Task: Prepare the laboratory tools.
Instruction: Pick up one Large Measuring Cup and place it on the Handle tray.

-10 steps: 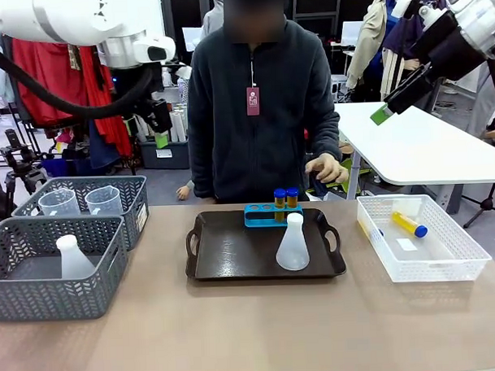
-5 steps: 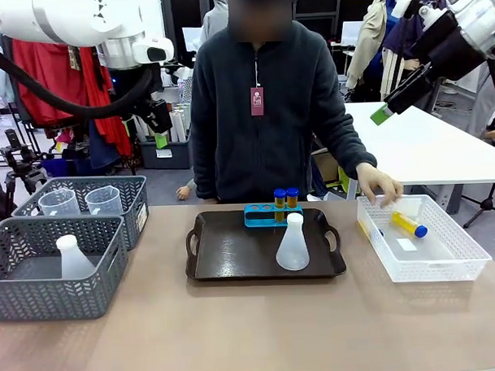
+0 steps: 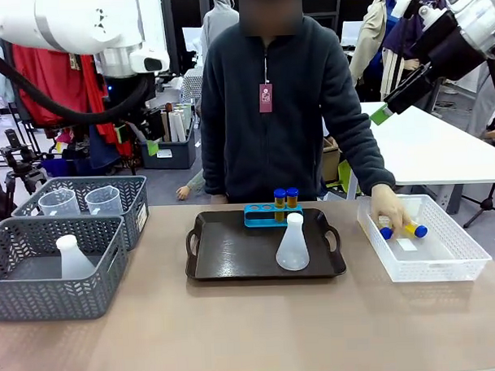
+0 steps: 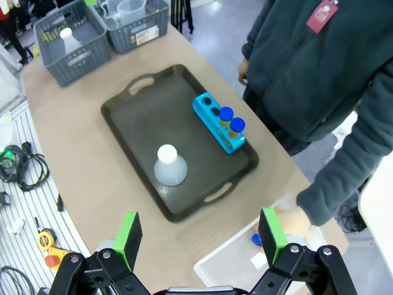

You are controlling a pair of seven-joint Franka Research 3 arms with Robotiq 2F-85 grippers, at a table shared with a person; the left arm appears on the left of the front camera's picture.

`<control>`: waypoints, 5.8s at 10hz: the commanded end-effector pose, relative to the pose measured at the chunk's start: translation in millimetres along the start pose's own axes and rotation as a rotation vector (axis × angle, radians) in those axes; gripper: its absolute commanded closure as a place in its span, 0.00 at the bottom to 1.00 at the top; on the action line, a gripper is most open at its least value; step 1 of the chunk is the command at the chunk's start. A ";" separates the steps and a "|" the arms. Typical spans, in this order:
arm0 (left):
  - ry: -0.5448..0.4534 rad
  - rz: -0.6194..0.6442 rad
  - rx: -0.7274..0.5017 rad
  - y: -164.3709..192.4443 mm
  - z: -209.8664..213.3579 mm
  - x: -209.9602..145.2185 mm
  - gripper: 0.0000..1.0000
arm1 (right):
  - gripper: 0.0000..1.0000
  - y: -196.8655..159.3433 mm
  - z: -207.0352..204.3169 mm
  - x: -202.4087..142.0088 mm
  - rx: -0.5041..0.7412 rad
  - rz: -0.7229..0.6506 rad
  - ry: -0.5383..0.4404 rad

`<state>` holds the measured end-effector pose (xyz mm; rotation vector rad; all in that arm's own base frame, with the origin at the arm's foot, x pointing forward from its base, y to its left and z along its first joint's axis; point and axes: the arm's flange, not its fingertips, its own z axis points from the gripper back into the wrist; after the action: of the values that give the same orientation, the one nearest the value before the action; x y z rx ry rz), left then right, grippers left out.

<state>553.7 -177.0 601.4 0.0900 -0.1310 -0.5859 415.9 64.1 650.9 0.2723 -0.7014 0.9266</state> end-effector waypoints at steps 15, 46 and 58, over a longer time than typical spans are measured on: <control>0.181 0.667 -0.104 139.8 -194.3 -38.3 0.00 | 0.00 0.1 1.2 0.0 0.013 0.001 -0.011; 0.108 0.628 -0.073 161.1 -230.6 -40.0 1.00 | 0.00 0.1 1.2 0.0 0.013 0.001 -0.011; -0.180 0.175 -0.099 180.9 65.6 -57.4 1.00 | 0.00 0.1 1.2 0.0 0.013 0.001 -0.011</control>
<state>593.9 -0.5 668.7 -0.0358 -0.2663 -0.3489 415.9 64.0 650.8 0.2723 -0.7009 0.9265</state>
